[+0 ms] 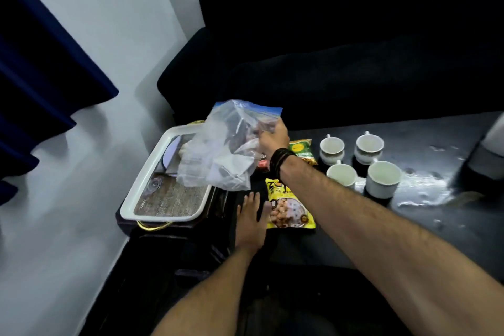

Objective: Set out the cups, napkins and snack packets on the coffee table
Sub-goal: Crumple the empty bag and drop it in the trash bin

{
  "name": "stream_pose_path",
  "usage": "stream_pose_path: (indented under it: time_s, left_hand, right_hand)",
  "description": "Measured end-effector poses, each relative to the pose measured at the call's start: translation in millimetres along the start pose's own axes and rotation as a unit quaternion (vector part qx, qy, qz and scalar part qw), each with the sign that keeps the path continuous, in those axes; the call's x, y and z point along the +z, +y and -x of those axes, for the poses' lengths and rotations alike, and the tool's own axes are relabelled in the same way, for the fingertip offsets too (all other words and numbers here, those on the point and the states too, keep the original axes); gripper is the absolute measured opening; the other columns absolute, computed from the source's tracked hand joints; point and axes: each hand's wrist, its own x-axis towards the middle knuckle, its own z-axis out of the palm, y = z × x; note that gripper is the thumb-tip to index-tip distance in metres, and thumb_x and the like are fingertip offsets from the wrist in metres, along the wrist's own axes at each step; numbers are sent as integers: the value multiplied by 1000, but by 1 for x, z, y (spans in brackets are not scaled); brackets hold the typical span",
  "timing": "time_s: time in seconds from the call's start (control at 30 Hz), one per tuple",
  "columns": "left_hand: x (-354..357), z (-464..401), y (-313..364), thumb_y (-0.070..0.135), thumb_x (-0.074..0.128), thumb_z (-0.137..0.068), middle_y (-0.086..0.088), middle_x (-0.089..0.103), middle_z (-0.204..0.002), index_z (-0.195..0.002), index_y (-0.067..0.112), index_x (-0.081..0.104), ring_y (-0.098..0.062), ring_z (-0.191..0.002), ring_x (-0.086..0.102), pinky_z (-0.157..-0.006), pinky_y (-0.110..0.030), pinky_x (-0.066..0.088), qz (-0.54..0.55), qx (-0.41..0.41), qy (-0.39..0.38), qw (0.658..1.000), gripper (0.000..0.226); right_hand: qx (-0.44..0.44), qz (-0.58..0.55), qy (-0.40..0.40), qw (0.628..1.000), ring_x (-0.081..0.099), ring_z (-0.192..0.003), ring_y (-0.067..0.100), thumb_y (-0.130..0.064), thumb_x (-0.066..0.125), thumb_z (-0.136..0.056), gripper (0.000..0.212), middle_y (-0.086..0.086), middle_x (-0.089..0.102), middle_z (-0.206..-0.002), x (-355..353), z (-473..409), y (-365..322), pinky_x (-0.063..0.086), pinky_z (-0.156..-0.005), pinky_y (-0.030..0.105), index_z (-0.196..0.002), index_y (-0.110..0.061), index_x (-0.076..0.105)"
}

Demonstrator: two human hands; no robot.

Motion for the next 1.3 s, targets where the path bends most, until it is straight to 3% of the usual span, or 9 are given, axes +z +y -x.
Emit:
stream_pose_path:
  time_s: [0.1, 0.2, 0.4, 0.53, 0.67, 0.93, 1.07, 1.2, 1.3]
  left_hand:
    - [-21, 13, 23, 72, 39, -87, -3, 33, -159, -152, 17, 35, -13, -148, 25, -124, -35, 15, 179, -45, 31, 982, 85]
    - [-38, 22, 56, 95, 41, -62, -5, 40, -155, -154, 18, 31, -19, -143, 37, -120, -40, 28, 282, -9, 95, 955, 120]
    - [-77, 33, 143, 85, 67, -50, -6, 6, -166, -156, 31, -5, -31, -147, 27, -113, -60, 33, 359, 46, 88, 928, 140]
    - [-91, 33, 179, 55, 73, -54, -15, 64, -124, -129, 18, 53, -33, -111, 65, -97, -51, 52, 343, 68, 58, 935, 86]
    - [-100, 46, 205, 14, 75, -67, -14, 70, -87, -83, 12, 69, -26, -78, 65, -75, -49, 57, 379, 41, 48, 923, 17]
    - [-95, 76, 248, -10, 50, -82, 17, 51, -55, -60, 22, 50, -2, -52, 47, -47, -17, 44, 474, 1, 176, 863, 39]
    - [-74, 96, 270, -10, 51, -73, 17, 46, -46, -51, 20, 46, -3, -47, 39, -42, -16, 35, 416, 96, 87, 900, 39]
    - [-48, 112, 296, 0, 67, -83, 3, 70, -78, -78, 21, 68, -9, -69, 65, -62, -23, 56, 372, 172, -53, 911, 22]
    - [-28, 126, 311, 11, 64, -91, 1, 74, -92, -93, 17, 72, -13, -88, 68, -80, -27, 56, 321, 229, -51, 918, 10]
  right_hand:
    - [-11, -49, 36, 998, 65, -85, 17, -1, 65, -83, 28, -9, 66, -85, -48, -4, -8, 53, -63, 15, -98, -25, 59]
    - [-4, -42, 42, 998, 67, -94, 24, -7, 62, -89, 23, -2, 68, -98, -88, 1, -4, 58, -79, 33, -105, -23, 57]
    - [-47, 23, -71, 996, 66, -76, 4, 16, 58, -81, 33, 6, 71, -94, -137, 47, -12, 55, -71, 17, -104, -2, 73]
    - [-54, 106, -137, 983, 53, -79, 20, 9, 54, -86, 12, 12, 59, -80, -138, 66, -27, 42, -67, 34, -82, 16, 63]
    - [-14, -7, -153, 988, 54, -63, 13, -3, 49, -77, 14, -5, 60, -62, -150, 94, -57, 43, -54, 18, -74, -3, 63]
    - [-20, -53, -198, 979, 43, -132, 21, -37, 71, -84, 87, 0, 34, -146, -182, 124, -74, 40, -107, 45, -152, -37, 16]
    - [-42, -38, -101, 993, 59, -82, 20, -2, 59, -86, 36, 11, 60, -100, -204, 123, -91, 51, -63, 28, -120, -13, 55]
    - [-57, 29, 71, 995, 49, -77, 21, -1, 53, -85, 20, 11, 53, -80, -259, 126, -113, 41, -68, 35, -73, -17, 52]
    - [-60, 57, 75, 994, 49, -77, 19, -3, 57, -84, 15, 10, 55, -79, -295, 135, -126, 43, -69, 33, -77, -16, 56]
